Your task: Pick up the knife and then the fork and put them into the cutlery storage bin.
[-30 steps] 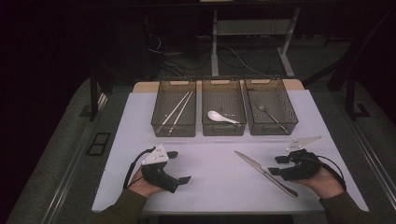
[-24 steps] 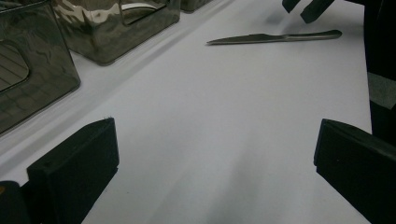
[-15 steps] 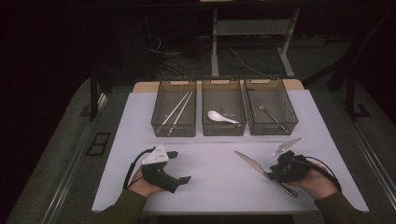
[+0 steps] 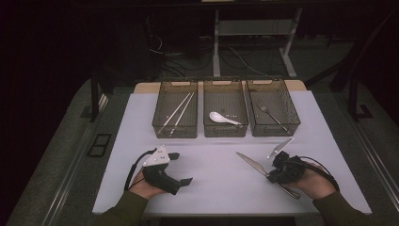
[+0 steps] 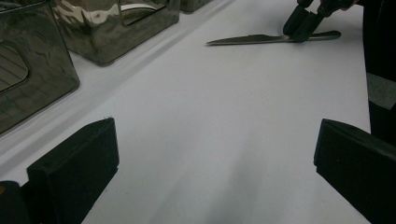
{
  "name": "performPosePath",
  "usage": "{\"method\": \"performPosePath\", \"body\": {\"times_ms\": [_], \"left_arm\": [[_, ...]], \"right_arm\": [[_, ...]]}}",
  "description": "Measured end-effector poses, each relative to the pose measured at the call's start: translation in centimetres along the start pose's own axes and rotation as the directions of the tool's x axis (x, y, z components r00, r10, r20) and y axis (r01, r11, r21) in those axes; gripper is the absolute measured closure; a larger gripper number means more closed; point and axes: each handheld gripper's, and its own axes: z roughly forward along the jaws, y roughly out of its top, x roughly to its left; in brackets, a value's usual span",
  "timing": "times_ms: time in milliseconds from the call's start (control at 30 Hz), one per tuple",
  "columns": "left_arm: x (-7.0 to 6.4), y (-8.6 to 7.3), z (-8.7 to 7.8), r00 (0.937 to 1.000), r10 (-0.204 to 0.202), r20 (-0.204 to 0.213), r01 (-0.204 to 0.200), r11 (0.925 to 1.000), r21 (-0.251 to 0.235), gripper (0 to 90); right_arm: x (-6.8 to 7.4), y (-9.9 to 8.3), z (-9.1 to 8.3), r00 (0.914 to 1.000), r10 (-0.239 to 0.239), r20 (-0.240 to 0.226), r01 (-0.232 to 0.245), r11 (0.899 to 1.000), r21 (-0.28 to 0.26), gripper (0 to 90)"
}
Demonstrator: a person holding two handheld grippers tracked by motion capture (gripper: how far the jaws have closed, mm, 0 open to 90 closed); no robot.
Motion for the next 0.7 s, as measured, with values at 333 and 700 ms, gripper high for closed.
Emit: {"method": "performPosePath", "body": {"times_ms": [333, 700], "left_arm": [[0.0, 0.0, 0.1, 1.0000, 0.003, 0.000, -0.003, 1.0000, 0.000, 0.0], [0.0, 0.0, 0.1, 1.0000, 0.001, 0.000, -0.001, 1.0000, -0.002, 0.0]], "right_arm": [[0.3, 1.2, 0.2, 0.9997, -0.015, 0.019, 0.013, 0.996, 0.088, 75.8], [0.5, 2.7, 0.6, 0.9985, -0.027, 0.048, 0.017, 0.978, 0.206, 78.4]]}}
